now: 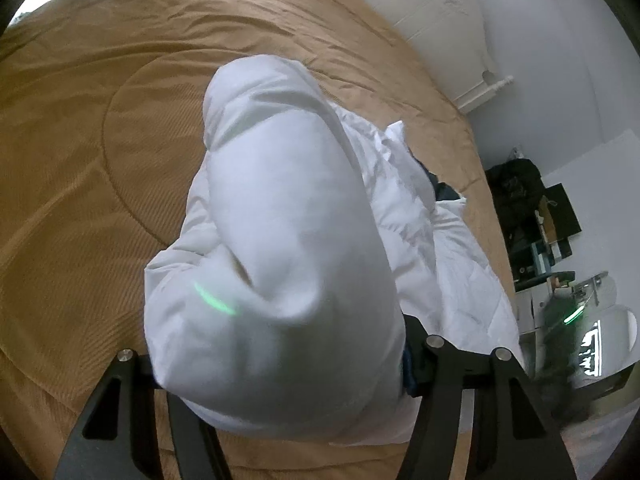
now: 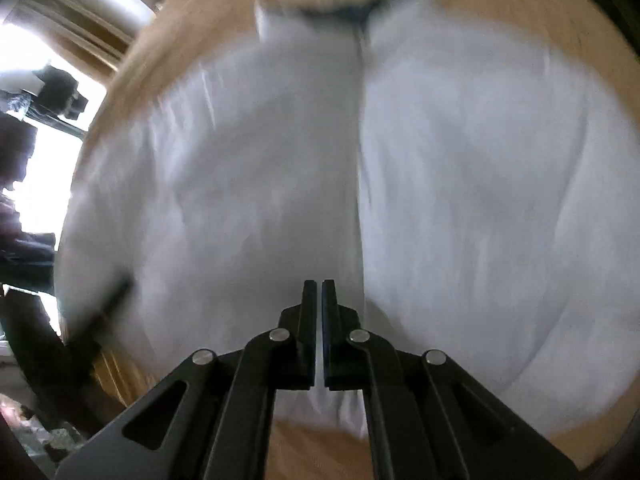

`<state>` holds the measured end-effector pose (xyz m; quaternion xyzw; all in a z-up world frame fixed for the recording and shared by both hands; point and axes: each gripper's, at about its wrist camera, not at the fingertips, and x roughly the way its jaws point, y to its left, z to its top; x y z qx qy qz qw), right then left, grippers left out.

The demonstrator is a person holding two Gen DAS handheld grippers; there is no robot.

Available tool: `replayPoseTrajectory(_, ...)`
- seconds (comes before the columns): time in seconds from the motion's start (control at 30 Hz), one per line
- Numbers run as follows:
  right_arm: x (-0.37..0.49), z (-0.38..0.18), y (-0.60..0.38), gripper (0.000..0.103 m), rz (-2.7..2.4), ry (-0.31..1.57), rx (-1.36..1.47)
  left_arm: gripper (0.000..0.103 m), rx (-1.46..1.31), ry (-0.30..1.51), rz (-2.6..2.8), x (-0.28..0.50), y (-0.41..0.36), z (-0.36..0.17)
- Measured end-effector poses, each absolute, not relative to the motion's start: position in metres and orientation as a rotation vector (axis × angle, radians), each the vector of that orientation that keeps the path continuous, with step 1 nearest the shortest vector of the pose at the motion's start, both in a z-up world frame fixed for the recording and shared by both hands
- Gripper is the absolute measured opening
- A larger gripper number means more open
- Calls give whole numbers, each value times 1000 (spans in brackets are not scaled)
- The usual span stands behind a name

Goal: Fold large clothes

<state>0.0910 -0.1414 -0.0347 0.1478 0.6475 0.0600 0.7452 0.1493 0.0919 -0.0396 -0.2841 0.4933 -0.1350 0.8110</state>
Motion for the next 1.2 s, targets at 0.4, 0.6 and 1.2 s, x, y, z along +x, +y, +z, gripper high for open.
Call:
replayPoseTrajectory(0.4,80,-85,-174,0,196,1423,489,51,-577,1053,-287,142,82,-15)
replayPoseTrajectory(0.6,88,-72,-185,0,182,1431,484,34,-427,986,-262,129,54,10)
replayPoseTrajectory(1.2,191,-71,-228,0,166,1371,646,34,-283,969,-345,129,14,54)
